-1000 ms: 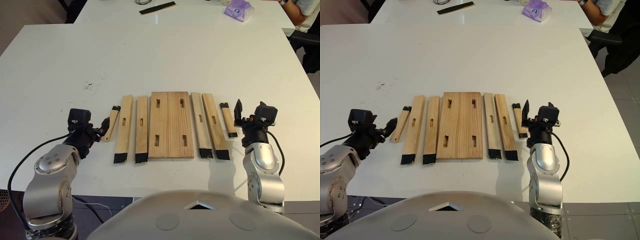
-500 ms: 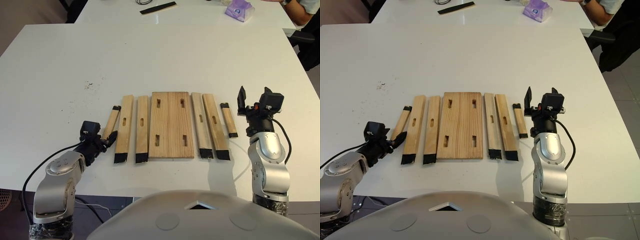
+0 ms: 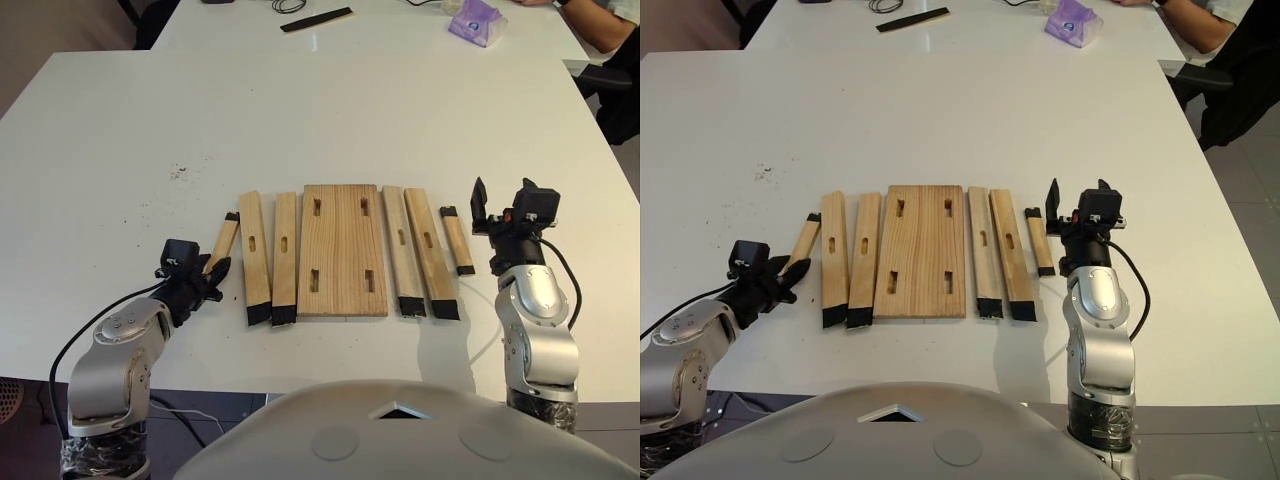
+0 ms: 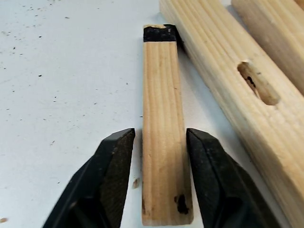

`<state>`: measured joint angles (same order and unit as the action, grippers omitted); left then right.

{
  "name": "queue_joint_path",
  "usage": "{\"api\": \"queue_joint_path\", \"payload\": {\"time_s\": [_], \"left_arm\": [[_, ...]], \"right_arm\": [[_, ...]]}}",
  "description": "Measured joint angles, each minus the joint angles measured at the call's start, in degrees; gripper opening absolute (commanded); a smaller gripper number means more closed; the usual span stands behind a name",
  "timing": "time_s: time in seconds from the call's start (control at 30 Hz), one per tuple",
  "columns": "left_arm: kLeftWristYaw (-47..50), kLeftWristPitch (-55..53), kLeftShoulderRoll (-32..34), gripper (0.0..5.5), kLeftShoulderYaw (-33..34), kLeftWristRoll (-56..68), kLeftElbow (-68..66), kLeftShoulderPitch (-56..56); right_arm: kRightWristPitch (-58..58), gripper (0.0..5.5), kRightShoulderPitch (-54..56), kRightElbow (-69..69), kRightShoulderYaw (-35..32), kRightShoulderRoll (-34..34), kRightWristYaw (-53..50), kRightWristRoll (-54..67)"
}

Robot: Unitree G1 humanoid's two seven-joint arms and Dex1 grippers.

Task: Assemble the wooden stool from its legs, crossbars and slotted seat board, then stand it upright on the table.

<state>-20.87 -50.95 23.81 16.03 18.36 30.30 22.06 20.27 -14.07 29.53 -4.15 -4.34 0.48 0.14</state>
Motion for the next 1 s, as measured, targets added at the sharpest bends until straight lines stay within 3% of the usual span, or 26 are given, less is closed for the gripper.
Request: {"api": "queue_joint_path", "payload": {"time_s": [0.37, 0.47, 0.6, 0.8, 0.9, 1.0], "left_arm": [[3.5, 12.6, -0.5, 1.29, -2.6, -5.1, -3.5, -2.3], [4.9, 11.4, -2.6, 1.29, 4.0, 4.4, -0.4, -15.3], [3.7, 8.6, -2.7, 1.29, 6.0, 23.7, 6.7, -26.8], [-0.7, 5.5, -1.1, 1.29, 4.4, 47.9, 11.0, -29.4], [-4.0, 3.7, 1.8, 1.29, 0.8, 59.4, 12.5, -30.8], [-8.6, 2.5, 4.8, 1.29, -3.3, 63.1, 13.3, -32.8]], "right_arm": [[0.0, 3.69, 4.3, -0.8, -2.1, -2.3, 2.1, 1.4], [0.6, 3.69, 9.6, 0.0, -5.5, -6.1, 9.9, 10.4], [6.2, 3.69, 14.9, 0.9, -9.5, -10.7, 18.2, 24.5], [19.6, 3.69, 18.6, 1.3, -11.9, -19.5, 31.2, 52.3], [28.2, 3.69, 24.7, 1.5, -11.6, -28.3, 41.7, 67.0], [31.4, 3.69, 30.7, 1.7, -9.8, -32.9, 46.4, 72.1]]}}
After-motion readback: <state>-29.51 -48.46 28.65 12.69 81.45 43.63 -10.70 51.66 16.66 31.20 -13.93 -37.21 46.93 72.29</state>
